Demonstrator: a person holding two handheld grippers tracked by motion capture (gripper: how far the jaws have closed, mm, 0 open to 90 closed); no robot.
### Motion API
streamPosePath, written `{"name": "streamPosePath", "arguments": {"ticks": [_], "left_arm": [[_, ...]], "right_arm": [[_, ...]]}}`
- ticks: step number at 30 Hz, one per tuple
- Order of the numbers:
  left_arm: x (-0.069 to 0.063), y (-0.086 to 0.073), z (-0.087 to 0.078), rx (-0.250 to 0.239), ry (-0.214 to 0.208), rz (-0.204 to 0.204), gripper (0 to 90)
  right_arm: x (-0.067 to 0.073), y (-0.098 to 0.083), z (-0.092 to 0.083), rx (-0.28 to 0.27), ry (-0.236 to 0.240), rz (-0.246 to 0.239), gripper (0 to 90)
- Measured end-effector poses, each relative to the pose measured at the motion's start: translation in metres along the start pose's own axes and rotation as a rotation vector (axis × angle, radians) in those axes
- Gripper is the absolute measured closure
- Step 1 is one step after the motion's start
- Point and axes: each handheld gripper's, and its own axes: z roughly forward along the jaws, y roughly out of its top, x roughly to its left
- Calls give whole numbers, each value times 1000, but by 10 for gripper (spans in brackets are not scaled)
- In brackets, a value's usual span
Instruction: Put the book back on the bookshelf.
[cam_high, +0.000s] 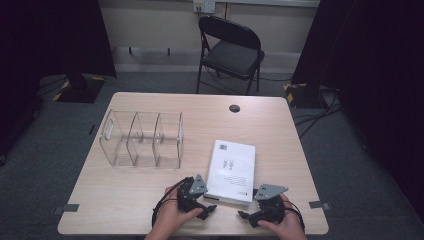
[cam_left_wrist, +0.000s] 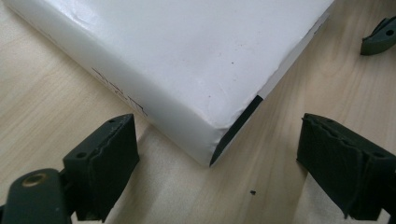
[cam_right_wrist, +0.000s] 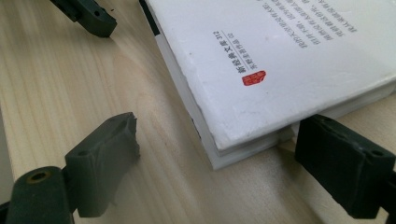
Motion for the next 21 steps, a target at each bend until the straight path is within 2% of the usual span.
{"name": "streamPosePath", "arguments": {"ticks": [4,7,9,12,13,14,15,17,19,21], "left_arm": [[0,1,1,18,-9,8,96],[-2,2,4,36,-33,31,13],[-2,2,3,44,-31,36,0],[-1,1,3,33,-42,36,0],[-1,2,2,43,-44,47,0],[0,2,1,51,-44,44,2],[0,2,1,51,-44,44,7],[0,4,1,65,-31,32,15],[0,5,2,52,-24,19,35],[1,6,1,57,-20,19,92]], "right_arm": [[0,0,0,0,0,2,120],[0,0,0,1,0,0,122],[-1,1,0,3,4,0,137],[-4,1,-2,4,-3,6,218],[-4,1,-2,4,-3,6,218],[-6,1,-4,1,-13,14,305],[-6,1,-4,1,-13,14,305],[-10,0,-7,-11,-28,36,399],[-12,-1,-7,-25,-24,61,418],[-12,0,-7,-24,-28,70,433]]}}
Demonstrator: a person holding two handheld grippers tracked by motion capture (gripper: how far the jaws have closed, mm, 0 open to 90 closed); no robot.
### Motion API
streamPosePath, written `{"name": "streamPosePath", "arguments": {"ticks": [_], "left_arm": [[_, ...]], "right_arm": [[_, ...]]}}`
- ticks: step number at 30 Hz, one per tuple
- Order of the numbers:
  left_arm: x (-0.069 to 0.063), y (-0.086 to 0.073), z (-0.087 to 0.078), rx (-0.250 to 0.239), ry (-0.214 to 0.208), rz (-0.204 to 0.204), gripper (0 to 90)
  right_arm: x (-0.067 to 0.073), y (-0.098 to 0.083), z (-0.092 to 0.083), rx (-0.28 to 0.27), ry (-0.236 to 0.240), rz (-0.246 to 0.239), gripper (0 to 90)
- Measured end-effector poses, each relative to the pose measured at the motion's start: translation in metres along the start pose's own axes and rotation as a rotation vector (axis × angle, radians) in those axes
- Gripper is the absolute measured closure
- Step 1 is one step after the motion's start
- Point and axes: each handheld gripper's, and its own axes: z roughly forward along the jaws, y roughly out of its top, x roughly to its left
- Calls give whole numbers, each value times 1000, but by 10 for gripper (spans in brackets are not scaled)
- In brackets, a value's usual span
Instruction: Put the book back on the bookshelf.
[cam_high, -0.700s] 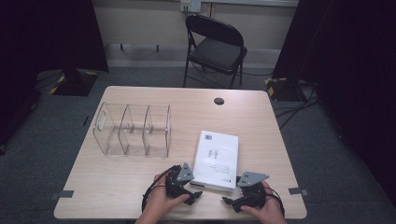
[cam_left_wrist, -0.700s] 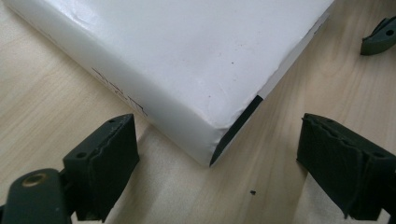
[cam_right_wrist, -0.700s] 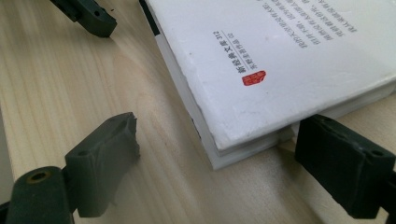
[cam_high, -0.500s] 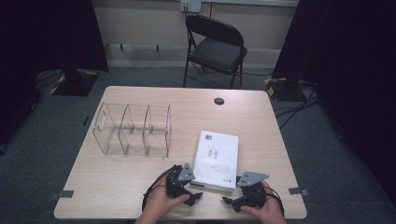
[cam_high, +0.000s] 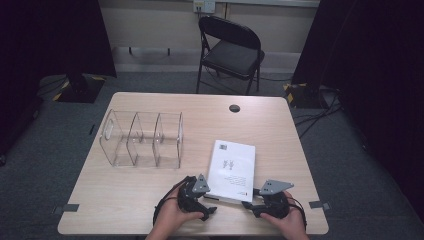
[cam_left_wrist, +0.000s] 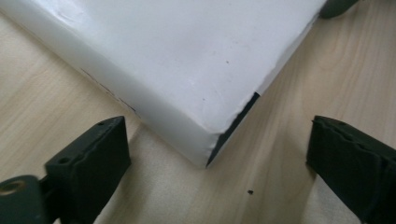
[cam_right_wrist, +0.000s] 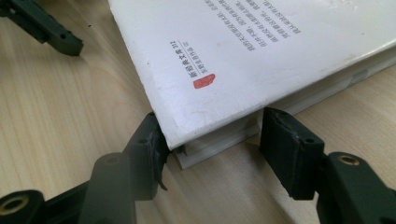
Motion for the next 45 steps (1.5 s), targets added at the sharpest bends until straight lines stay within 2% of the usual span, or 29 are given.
{"name": "streamPosePath", "arguments": {"ticks": [1,3,7,17,22,23,29,32,35,37,43,45], "left_arm": [[1,1,-1,-2,9,-4,92],[2,2,0,-16,21,-23,167],[2,4,2,-18,35,-41,169],[2,6,1,2,38,-32,169],[3,6,1,6,32,-25,169],[3,6,2,-3,29,-31,169],[3,6,1,6,33,-29,169],[1,6,3,-1,38,-38,162],[1,8,3,17,41,-36,146],[1,7,3,12,42,-34,145],[1,7,3,9,39,-35,144],[1,8,3,12,40,-35,142]], "right_arm": [[0,1,0,5,1,-9,440],[3,3,1,20,-11,-17,446],[4,4,1,28,-14,-12,452],[8,6,0,44,-38,-2,476],[7,6,-1,33,-29,8,490],[7,7,-3,27,-15,17,521],[8,10,-5,42,-19,20,542],[7,10,-6,33,-7,22,583],[7,10,-7,19,10,25,625],[7,12,-11,-10,24,37,661],[7,14,-13,-21,27,34,665],[9,17,-15,-34,11,11,687]]}}
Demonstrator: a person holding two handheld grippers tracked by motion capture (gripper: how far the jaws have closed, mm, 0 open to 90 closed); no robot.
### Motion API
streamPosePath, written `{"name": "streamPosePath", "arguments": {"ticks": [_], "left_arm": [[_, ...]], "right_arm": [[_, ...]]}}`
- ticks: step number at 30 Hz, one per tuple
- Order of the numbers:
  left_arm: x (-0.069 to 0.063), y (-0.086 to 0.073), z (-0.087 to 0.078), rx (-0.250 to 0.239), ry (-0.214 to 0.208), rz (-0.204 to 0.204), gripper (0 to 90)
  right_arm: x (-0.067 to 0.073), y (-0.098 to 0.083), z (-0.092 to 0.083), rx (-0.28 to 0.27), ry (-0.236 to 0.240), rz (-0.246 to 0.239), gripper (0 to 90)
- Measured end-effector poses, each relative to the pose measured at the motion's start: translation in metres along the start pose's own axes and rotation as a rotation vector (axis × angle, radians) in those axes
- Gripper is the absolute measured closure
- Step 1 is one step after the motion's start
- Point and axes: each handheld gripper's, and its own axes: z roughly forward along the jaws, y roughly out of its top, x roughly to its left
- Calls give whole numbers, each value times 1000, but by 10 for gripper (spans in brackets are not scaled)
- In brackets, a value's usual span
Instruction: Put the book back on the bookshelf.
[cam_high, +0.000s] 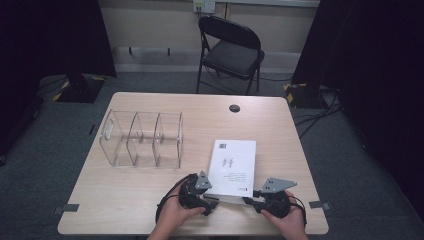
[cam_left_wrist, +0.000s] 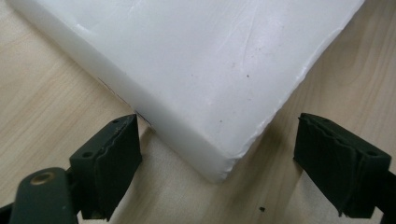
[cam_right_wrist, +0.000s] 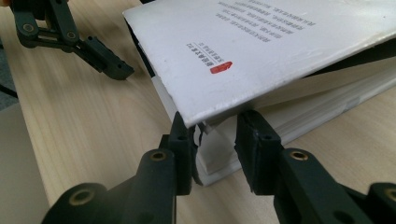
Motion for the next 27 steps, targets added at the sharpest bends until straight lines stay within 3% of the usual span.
{"name": "streamPosePath", "arguments": {"ticks": [4,6,9,10,11,16,27], "left_arm": [[0,1,-1,-3,14,-7,161],[3,3,-4,-2,37,32,190],[3,7,-9,-19,34,34,165],[2,11,-14,-20,30,62,169],[2,11,-14,-20,30,62,170],[-9,24,-18,-16,39,137,165],[-16,36,-11,-30,53,174,157]], "right_arm": [[-1,0,0,-4,3,5,697],[-1,0,-1,-10,6,6,702],[-1,1,-1,-14,5,1,704],[-1,1,-1,-16,4,1,706],[-1,1,-1,-16,4,1,706],[-1,2,-2,-20,7,0,708],[3,6,-1,-30,7,-8,723]]}}
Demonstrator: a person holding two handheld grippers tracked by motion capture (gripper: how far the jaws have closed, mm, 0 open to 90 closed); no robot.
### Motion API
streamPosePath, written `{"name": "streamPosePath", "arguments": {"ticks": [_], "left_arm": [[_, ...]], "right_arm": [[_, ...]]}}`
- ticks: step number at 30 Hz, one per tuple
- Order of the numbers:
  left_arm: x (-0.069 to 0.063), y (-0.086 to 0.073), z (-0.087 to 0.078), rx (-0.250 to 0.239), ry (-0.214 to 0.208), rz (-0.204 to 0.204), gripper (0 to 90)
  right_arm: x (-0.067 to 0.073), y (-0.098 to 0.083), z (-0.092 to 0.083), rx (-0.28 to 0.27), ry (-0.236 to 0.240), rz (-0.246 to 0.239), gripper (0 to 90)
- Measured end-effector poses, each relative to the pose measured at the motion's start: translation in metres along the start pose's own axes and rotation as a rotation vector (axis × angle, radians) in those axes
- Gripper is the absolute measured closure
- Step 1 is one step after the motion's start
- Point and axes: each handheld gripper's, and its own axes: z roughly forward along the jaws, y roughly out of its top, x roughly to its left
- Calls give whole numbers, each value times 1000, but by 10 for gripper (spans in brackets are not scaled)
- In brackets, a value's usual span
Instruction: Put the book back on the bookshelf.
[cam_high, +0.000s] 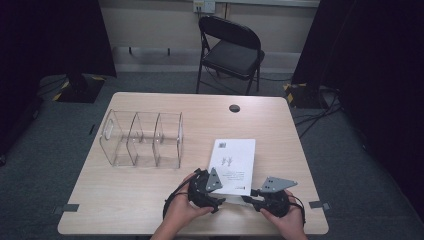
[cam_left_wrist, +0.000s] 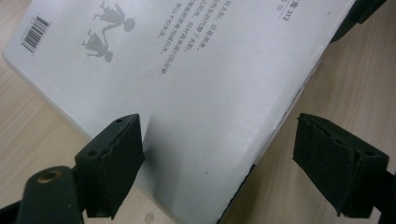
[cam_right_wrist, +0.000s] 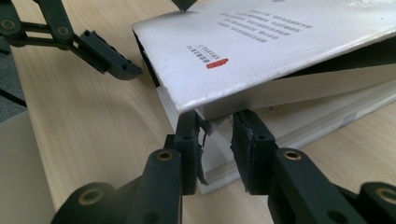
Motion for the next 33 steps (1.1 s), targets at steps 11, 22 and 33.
{"name": "streamPosePath", "arguments": {"ticks": [11,22,33], "left_arm": [[-6,17,14,10,32,47,118],[-8,26,27,20,69,61,15],[-11,30,33,28,113,56,0]], "right_arm": [[0,2,-1,-14,7,12,723],[-3,4,-2,-16,25,23,724],[-3,5,-1,-18,31,24,724]]}}
